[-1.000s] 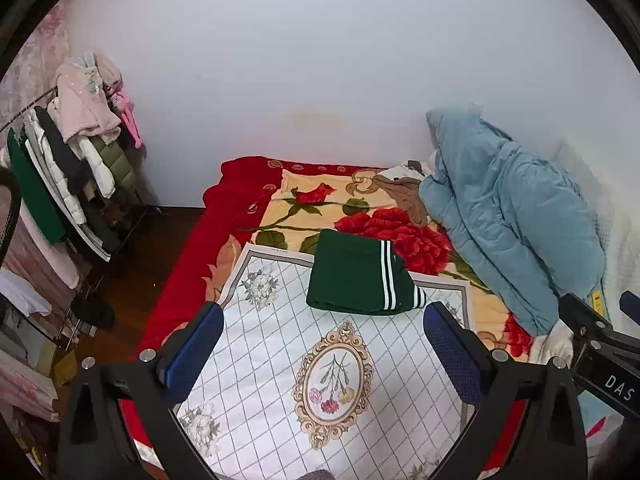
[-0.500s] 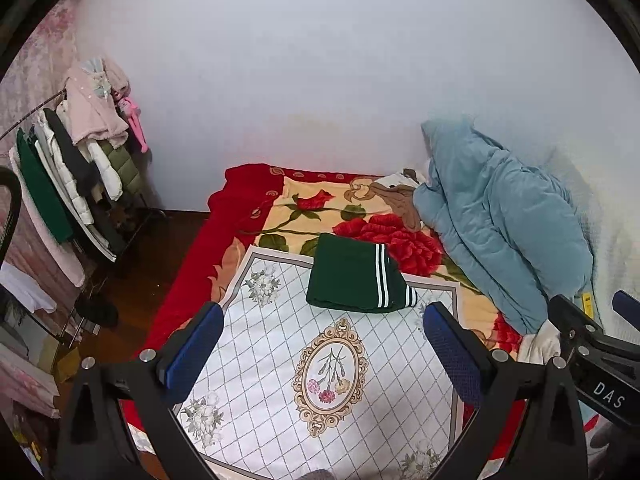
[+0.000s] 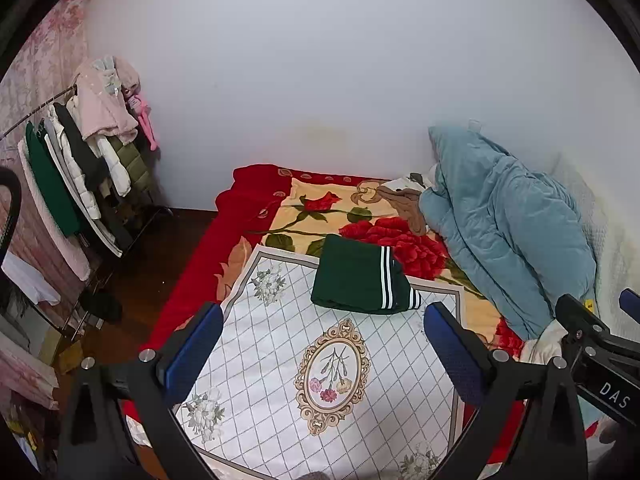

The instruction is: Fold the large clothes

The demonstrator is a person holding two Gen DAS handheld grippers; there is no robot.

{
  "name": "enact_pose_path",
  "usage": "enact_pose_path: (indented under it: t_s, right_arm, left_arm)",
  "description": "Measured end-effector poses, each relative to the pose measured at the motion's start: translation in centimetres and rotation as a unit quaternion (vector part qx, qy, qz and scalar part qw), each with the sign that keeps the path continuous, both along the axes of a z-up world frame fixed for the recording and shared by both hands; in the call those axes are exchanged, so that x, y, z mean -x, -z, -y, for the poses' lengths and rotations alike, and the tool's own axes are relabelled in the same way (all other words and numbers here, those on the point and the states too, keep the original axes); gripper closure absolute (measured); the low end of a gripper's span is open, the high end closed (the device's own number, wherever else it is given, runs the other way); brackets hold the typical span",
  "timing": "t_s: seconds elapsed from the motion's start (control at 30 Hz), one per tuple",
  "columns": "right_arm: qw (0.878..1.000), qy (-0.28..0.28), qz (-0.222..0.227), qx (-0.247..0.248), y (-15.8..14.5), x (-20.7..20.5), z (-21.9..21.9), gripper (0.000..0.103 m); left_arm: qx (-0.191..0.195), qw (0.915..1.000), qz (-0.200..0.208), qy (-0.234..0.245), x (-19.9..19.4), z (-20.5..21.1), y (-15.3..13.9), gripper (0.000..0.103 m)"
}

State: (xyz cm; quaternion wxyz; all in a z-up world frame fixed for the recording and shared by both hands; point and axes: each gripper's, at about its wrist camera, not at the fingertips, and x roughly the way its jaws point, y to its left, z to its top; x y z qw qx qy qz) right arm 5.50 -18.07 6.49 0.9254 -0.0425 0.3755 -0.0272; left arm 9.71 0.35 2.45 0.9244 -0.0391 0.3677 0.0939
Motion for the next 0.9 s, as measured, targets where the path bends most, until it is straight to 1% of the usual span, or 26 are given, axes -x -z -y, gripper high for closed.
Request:
enact_pose_path:
  t_s: [0.4,0.9]
  right_arm:
    - [1.000,-0.011,0.002,0.005,-0.11,0.00,-0.32,0.000]
    - [1.000,-0.010,0.003,0.007,0.06,0.34,-0.52,0.000]
  left_arm:
    - [-0.005,1.0000,0.000,-0.008,0.72,-0.06,-0.29,0.001]
    - [-0.010,0.9999,0.002,-0.008,1.04,0.17,-0.38,0.001]
